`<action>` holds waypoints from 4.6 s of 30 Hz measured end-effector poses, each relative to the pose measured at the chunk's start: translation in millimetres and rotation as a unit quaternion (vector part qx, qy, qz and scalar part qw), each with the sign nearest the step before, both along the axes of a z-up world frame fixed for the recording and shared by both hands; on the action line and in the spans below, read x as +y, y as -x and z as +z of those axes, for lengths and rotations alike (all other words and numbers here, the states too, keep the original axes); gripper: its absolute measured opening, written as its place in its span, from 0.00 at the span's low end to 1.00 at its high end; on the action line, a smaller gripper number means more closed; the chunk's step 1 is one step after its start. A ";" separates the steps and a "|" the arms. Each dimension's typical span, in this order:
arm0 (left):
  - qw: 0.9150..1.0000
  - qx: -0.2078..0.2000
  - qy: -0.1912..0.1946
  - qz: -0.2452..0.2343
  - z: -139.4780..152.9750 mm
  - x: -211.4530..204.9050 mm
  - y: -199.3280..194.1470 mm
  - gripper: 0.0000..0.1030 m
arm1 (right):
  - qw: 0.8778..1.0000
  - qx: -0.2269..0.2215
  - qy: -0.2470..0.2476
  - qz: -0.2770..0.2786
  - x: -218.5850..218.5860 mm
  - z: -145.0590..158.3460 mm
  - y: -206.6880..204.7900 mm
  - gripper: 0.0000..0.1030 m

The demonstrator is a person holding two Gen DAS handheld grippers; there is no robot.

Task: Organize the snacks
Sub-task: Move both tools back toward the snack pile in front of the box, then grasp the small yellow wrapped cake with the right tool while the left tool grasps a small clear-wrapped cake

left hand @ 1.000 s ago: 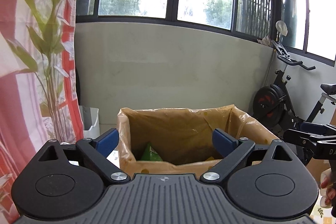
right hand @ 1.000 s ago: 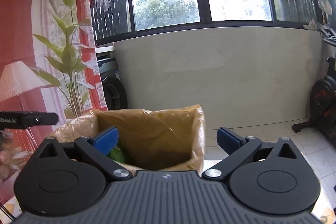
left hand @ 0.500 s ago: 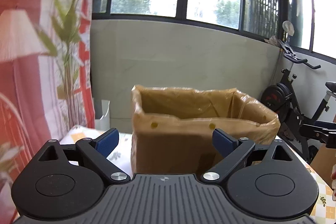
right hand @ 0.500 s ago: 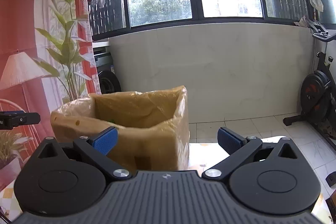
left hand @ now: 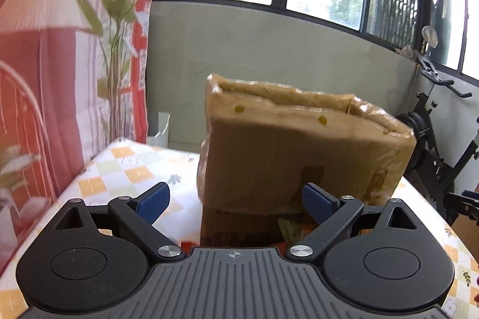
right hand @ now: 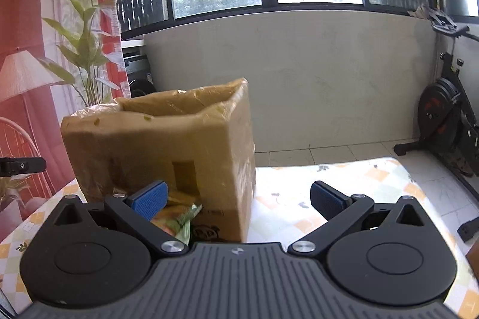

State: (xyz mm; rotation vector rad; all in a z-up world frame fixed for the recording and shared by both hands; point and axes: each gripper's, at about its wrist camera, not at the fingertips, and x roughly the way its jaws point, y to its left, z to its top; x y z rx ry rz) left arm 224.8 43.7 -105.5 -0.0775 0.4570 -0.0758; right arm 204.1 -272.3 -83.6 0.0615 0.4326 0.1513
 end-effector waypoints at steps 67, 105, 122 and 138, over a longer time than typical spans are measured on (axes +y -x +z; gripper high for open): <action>0.992 0.123 0.000 -0.011 -79.4 -1.8 7.7 0.82 | 0.990 0.125 0.011 0.062 -20.1 -73.0 15.0 0.35; 0.989 0.142 -0.034 0.022 -83.2 64.6 6.0 0.88 | 0.990 0.109 -0.008 0.087 -1.7 -59.5 4.7 0.35; 0.983 0.181 0.003 -0.041 -102.1 45.7 -2.0 0.87 | 0.990 0.110 -0.011 0.090 1.0 -59.6 6.9 0.35; 0.989 0.145 -0.022 -0.023 -79.8 88.1 -30.3 0.48 | 0.990 0.109 -0.011 0.085 3.6 -58.5 4.7 0.35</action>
